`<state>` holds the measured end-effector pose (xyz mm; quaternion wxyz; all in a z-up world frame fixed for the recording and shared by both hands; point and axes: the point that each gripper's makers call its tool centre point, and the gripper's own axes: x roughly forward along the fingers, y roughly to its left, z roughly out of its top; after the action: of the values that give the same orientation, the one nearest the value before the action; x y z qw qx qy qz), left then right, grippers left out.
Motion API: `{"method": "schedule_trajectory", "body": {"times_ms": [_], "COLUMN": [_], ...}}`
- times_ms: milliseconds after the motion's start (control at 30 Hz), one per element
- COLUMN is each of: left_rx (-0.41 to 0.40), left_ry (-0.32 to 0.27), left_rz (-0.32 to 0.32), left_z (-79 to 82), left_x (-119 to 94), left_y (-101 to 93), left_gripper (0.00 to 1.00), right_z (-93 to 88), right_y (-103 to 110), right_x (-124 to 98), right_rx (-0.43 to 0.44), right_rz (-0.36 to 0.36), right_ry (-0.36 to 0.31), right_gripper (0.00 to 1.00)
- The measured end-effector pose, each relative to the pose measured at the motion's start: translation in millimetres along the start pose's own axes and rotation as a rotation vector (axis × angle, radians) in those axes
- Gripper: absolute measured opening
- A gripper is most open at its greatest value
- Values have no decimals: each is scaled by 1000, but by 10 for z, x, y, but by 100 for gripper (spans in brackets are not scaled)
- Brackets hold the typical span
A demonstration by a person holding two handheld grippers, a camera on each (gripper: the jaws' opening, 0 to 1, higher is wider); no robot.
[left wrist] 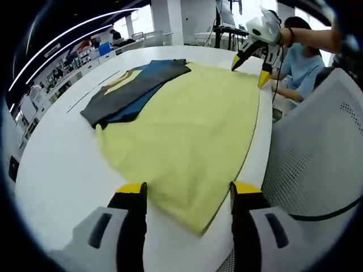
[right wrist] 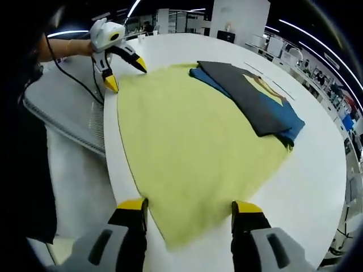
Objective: Fold the garment on the visible template until the final outline fits inside the template.
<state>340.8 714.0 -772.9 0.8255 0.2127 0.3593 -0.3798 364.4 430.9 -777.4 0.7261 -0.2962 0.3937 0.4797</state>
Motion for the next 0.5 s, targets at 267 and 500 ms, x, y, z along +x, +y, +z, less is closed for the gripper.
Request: {"method": "schedule_trajectory", "body": {"times_ms": [267, 500], "left_rx": [44, 29], "left_ry": [-1, -1], "left_rz": [-23, -23], "left_z": [51, 52], "left_x": [28, 38], "left_y": [-13, 9], "left_gripper": [37, 14], "right_z": [24, 47], "right_y": [-9, -22], "right_x": [14, 21], "right_rx": [1, 11], "right_rz": [16, 18], "right_ry": [-10, -30], "right_gripper": [47, 30]}}
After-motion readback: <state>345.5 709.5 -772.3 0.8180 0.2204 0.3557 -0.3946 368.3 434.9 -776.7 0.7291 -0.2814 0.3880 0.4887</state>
